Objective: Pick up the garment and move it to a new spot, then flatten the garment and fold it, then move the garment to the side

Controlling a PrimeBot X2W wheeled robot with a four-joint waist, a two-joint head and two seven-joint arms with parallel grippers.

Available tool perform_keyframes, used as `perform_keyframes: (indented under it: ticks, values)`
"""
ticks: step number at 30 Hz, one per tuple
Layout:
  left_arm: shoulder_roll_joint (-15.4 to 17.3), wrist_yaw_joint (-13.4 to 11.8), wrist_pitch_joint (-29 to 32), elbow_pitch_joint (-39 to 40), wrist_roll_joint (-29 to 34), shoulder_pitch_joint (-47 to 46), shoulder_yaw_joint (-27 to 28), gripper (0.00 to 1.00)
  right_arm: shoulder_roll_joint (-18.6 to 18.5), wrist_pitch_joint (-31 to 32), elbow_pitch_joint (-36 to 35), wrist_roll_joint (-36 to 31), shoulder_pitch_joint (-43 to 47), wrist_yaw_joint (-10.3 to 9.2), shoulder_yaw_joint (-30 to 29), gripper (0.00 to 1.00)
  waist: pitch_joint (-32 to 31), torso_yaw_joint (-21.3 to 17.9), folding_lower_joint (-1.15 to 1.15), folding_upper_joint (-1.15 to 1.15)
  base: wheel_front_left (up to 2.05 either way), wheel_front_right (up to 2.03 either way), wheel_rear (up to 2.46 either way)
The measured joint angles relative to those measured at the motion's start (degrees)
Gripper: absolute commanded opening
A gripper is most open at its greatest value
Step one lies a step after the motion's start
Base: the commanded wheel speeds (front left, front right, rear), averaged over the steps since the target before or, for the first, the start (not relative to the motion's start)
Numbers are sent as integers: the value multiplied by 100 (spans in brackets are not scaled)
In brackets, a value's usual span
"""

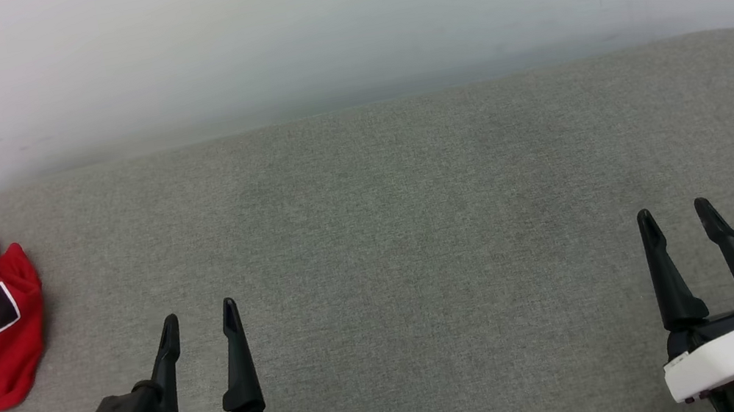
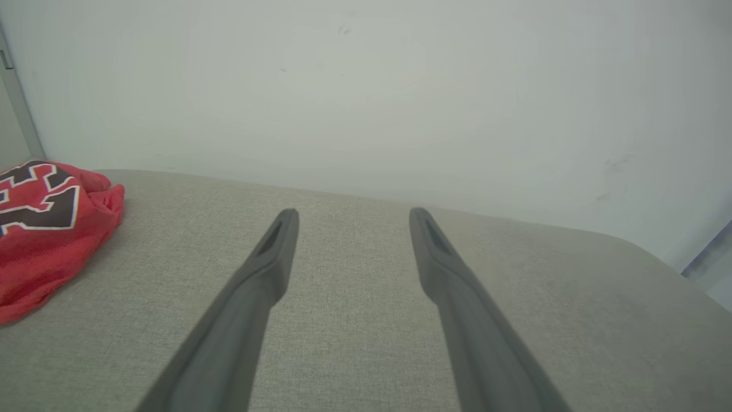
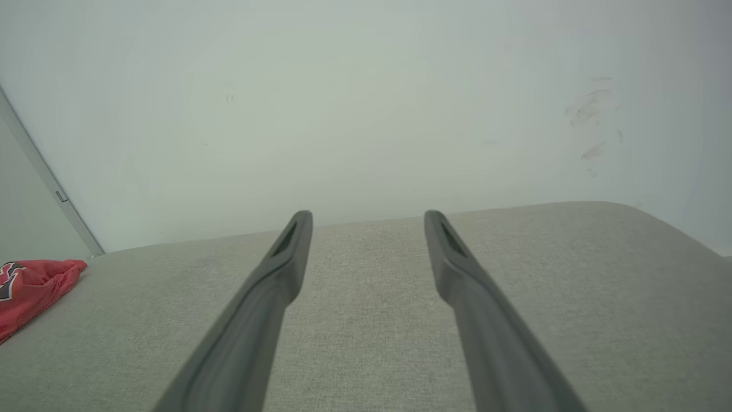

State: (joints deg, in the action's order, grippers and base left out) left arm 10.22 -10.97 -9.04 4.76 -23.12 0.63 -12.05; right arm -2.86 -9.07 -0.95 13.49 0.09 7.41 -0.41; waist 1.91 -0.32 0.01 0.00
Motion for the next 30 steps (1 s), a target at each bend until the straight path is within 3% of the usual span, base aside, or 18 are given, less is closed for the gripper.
perform_keyframes:
  ticks: [12, 17, 20, 30]
  values:
    - [334, -453, -170, -124, 536, -44, -631, 100, 0, -158, -59, -838, 44, 0, 58, 100, 27, -11, 0, 0, 0, 0, 0]
    - [186, -465, -226, -59, 460, -43, -510, 100, 0, -227, -122, -931, 45, 9, 62, 100, 44, -15, 0, 0, 0, 0, 0]
    - [105, -264, -269, 2, 472, -13, -316, 100, -1, -254, -126, -814, 53, 9, 12, 100, 50, -16, -1, 0, 0, 0, 0]
    - [-449, 805, -381, -178, 761, 274, 497, 100, -2, -367, 22, -390, 144, 9, 23, 100, 42, -17, -1, 0, 0, 0, 0]
